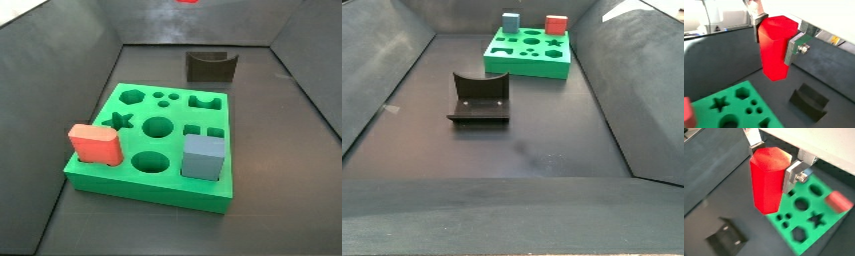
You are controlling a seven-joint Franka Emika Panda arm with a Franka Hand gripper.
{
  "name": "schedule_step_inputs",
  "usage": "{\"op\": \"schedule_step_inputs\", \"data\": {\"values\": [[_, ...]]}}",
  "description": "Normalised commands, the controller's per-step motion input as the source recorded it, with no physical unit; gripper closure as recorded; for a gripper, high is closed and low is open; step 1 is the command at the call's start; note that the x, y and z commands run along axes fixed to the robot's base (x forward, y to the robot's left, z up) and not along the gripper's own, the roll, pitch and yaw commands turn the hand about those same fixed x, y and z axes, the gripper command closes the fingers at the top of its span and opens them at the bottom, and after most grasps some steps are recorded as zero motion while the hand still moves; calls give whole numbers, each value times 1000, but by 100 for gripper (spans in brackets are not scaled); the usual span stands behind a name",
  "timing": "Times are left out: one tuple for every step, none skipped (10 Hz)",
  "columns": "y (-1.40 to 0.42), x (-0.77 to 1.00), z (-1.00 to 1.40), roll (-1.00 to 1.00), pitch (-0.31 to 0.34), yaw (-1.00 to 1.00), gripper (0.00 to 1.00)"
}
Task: Pick up the hexagon object. Move up. Place the hexagon object on the fixture. Regrasp the hexagon object. Move to above the board. Insert the hexagon object.
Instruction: Move to above the board, then insert the hexagon object.
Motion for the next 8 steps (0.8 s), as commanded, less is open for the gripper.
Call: {"op": "schedule_step_inputs", "data": {"values": [[-371,-247,104,-932,-34,-30,100],[-242,-183,64,-790,-36,-29,100],[-109,-117,40,-508,-35,-16,100],[-65,-86,21,-332,-38,-13,100],[0,34,0,0,0,0,100],[0,0,0,0,0,-17,100],[-6,0,0,-61,-31,-154,100],[0,-17,-29,-259,0,-271,100]]}}
